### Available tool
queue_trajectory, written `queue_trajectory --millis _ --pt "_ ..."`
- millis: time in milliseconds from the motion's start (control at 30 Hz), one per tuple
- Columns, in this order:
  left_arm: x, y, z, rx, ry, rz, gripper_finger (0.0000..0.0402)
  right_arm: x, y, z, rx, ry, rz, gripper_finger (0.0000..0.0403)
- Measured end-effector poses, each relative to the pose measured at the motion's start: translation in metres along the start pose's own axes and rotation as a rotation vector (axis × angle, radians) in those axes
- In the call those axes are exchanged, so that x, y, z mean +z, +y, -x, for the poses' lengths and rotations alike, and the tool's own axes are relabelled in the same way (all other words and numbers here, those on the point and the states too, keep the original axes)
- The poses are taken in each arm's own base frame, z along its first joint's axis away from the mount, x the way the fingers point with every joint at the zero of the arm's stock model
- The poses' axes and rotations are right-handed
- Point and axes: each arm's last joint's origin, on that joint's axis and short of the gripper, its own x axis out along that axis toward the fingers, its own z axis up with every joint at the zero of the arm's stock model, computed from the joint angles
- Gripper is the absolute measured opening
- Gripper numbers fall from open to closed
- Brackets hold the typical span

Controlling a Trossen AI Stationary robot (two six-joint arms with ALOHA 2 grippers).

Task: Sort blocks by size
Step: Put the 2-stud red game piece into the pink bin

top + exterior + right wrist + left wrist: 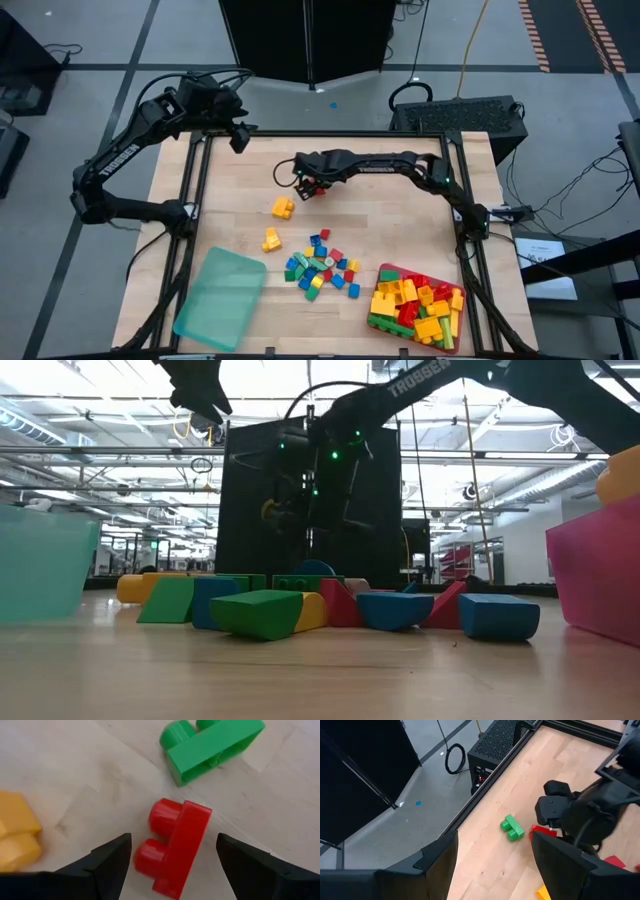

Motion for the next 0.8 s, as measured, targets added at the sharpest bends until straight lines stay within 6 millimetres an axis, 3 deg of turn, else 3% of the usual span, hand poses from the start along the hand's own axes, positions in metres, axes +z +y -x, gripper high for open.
queue_trajectory --millis 300,533,667,800 --pt "0.000 0.000 0.000 0.000 -0.003 -0.001 0.0255 -0.013 -0.008 -0.021 0.000 0.023 -0.041 0.0265" --pt "0.001 0.000 0.000 0.001 -0.005 -0.002 0.0255 -0.020 -0.014 -0.023 -0.026 0.069 -0.046 0.0144" --pt "0.001 0.000 0.000 0.001 -0.005 -0.002 0.0255 -0.021 -0.014 -0.019 -0.008 0.084 -0.026 0.0144" --pt "0.001 0.000 0.000 0.001 -0.005 -0.002 0.0255 -0.023 -0.012 -0.003 0.022 0.106 -0.008 0.0144"
